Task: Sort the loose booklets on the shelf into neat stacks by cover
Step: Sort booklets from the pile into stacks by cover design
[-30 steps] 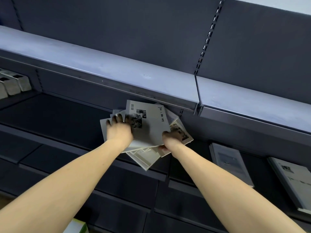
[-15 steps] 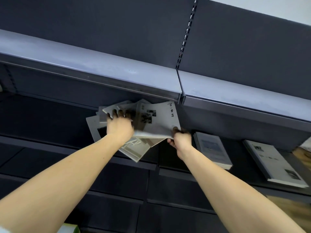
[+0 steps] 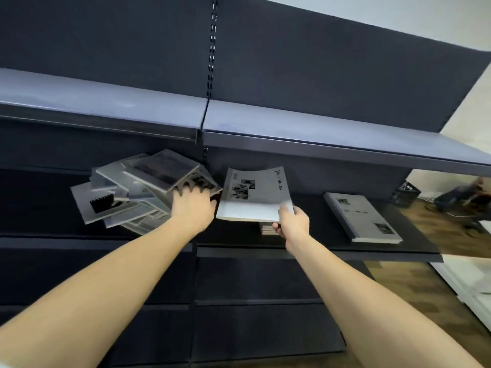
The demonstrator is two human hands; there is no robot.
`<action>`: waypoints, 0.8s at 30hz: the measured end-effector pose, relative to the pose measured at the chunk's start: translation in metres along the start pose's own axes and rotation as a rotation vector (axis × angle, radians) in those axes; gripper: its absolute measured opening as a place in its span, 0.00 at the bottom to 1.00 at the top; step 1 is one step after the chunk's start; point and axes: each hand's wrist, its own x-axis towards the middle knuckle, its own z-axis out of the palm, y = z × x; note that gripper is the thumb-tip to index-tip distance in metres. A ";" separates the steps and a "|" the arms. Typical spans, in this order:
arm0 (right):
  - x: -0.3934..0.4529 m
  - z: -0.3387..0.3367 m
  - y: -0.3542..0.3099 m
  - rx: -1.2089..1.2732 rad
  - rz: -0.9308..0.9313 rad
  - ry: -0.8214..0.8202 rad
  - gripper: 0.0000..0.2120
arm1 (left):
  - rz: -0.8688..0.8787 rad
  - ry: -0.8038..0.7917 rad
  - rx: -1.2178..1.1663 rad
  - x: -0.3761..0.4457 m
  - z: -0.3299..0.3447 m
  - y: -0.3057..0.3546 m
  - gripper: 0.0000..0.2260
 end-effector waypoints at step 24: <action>0.029 -0.271 0.055 0.073 0.146 0.264 0.08 | 0.276 -0.062 0.072 -0.040 0.034 0.255 0.20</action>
